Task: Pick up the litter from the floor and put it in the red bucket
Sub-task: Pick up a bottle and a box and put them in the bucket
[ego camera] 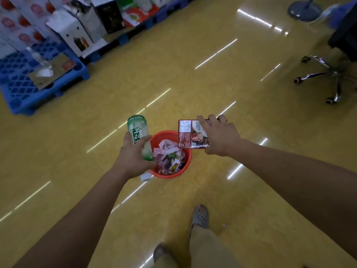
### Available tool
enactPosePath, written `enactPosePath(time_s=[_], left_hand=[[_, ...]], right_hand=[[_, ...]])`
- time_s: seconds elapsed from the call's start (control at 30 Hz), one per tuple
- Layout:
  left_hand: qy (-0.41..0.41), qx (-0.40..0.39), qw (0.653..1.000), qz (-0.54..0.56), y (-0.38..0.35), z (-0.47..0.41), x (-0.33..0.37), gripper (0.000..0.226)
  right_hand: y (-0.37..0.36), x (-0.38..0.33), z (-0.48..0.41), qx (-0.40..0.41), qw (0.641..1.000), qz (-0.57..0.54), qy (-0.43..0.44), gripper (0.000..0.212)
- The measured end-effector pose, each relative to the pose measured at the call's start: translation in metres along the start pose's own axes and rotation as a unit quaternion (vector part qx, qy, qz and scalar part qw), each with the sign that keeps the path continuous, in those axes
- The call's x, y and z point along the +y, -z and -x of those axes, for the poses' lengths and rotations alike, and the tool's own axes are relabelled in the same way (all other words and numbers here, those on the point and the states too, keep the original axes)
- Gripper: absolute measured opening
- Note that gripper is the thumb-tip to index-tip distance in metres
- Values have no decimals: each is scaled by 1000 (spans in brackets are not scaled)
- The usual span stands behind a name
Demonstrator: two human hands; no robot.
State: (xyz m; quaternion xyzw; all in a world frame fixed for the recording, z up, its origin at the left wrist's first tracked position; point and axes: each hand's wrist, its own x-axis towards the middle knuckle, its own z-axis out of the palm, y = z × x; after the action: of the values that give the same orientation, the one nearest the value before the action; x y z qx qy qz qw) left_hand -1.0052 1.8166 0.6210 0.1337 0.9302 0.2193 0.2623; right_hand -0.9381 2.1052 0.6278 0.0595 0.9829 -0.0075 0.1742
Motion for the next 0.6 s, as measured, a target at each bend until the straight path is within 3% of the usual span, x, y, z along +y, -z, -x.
enactPosePath(time_s=[0.4,0.6], left_hand=[[59,-33,998,-9,-50,-72,-59,107],[48,-92,995,4,-117,-138,-108,93]], right_hand=[[-81,-17,-113,-43,998,-4,39,124],[-159,-39,-190,-58,998,-14,27,129]])
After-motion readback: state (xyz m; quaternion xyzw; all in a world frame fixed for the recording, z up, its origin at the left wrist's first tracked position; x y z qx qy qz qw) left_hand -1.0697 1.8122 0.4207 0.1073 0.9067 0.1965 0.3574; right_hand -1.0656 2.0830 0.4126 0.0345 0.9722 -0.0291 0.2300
